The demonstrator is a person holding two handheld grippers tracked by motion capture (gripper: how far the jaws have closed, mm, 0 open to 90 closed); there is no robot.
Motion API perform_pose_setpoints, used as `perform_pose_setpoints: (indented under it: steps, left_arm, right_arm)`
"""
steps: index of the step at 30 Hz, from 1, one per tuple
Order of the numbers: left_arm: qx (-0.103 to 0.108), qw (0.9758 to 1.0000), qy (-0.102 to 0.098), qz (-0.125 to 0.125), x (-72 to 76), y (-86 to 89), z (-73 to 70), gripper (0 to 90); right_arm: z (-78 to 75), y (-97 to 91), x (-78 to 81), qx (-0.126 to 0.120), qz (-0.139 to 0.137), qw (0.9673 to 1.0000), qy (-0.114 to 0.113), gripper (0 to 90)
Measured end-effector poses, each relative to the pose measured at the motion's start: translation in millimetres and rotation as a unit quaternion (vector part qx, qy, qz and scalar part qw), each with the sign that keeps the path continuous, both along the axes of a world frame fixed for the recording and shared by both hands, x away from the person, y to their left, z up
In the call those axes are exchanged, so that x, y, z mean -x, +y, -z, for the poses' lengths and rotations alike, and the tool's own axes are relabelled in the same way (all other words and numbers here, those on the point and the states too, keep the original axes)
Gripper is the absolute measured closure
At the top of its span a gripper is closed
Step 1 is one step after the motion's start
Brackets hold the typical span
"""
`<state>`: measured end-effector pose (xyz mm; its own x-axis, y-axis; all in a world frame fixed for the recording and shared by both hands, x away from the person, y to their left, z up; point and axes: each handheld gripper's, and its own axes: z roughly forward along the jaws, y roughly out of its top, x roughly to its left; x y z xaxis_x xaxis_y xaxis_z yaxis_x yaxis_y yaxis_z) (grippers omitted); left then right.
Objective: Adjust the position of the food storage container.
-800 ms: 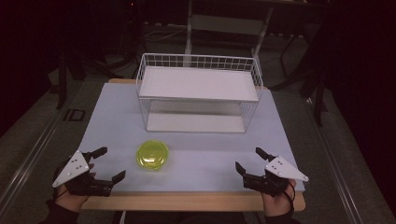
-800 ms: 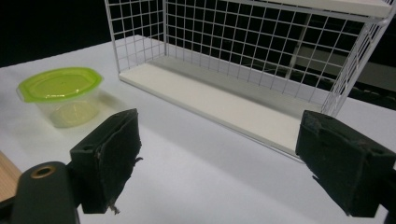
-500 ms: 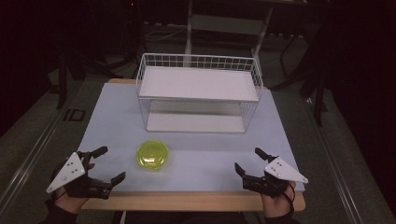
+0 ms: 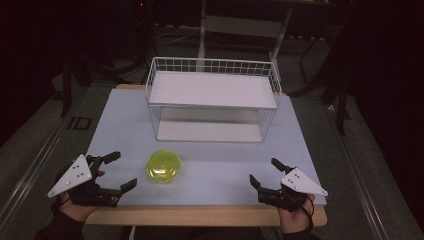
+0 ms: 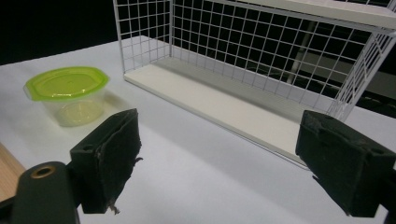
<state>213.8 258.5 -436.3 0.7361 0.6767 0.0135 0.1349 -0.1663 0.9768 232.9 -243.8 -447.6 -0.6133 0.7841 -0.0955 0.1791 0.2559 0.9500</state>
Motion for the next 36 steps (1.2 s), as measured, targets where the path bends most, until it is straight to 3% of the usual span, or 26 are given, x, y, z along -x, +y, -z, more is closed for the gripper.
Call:
perform_pose_setpoints:
  steps: [2,3,4,5,6,7,10,16,18,21,27,29,30,31,32,36]
  left_arm:
    - [-0.001,1.0000,0.005,0.000,-3.7,0.4,1.4,21.7]
    - [0.000,0.9999,0.011,-0.002,-7.5,0.6,3.1,21.7]
    - [-0.011,0.9997,0.023,0.001,-14.7,0.9,7.3,31.0]
    - [-0.011,0.9997,0.023,0.001,-14.7,0.9,7.3,39.3]
    - [-0.019,0.9994,0.029,0.002,-18.6,1.1,10.4,39.3]
    - [-0.026,0.9987,0.043,-0.010,-24.1,1.5,14.4,52.5]
    - [-0.043,0.9965,0.068,-0.024,-34.8,2.3,21.6,67.8]
    - [-0.067,0.9908,0.112,-0.035,-55.4,2.3,39.0,85.0]
    - [-0.077,0.9874,0.132,-0.042,-60.6,1.6,43.4,88.9]
    - [-0.097,0.9801,0.165,-0.053,-69.6,0.1,52.1,90.0]
    - [-0.130,0.9671,0.211,-0.056,-80.7,-5.2,69.6,90.0]
    - [-0.128,0.9669,0.215,-0.051,-80.8,-6.0,71.6,90.0]
    - [-0.126,0.9647,0.226,-0.046,-81.5,-8.2,75.0,90.0]
    - [-0.126,0.9647,0.226,-0.046,-81.5,-8.2,75.0,90.0]
    - [-0.129,0.9628,0.235,-0.036,-81.7,-11.3,78.7,90.0]
    - [-0.133,0.9625,0.236,-0.021,-83.8,-19.3,81.4,90.0]
  right_arm:
    - [-0.5,1.1,0.9,0.001,-0.002,1.0000,-0.003,13.7]
    - [-0.5,1.1,0.9,0.001,-0.002,1.0000,-0.003,13.7]
    - [-1.1,2.1,1.8,0.001,-0.005,1.0000,-0.004,13.7]
    - [-1.1,2.1,1.8,0.001,-0.005,1.0000,-0.004,13.7]
    - [-1.2,2.5,2.2,0.000,-0.006,1.0000,-0.004,13.7]
    - [-1.3,3.6,3.1,0.002,-0.009,0.9999,-0.005,13.7]
    - [-1.1,4.7,3.5,0.003,-0.014,0.9999,-0.005,13.8]
    - [-1.4,5.6,4.5,0.005,-0.019,0.9998,-0.007,13.8]
    - [-1.7,5.3,4.7,0.004,-0.019,0.9998,-0.007,13.8]
    - [-1.8,5.4,5.2,0.003,-0.020,0.9998,-0.006,13.8]
    - [-2.2,5.4,6.1,0.002,-0.021,0.9997,-0.008,13.8]
    - [-2.3,5.2,6.4,0.002,-0.022,0.9997,-0.008,13.8]
    - [-2.4,5.2,6.4,0.002,-0.022,0.9997,-0.009,13.9]
    - [-2.4,5.2,6.4,0.002,-0.022,0.9997,-0.009,13.9]
    - [-2.2,5.0,6.3,0.001,-0.022,0.9997,-0.007,13.8]
    - [-2.2,5.2,6.1,0.000,-0.023,0.9997,-0.006,13.8]
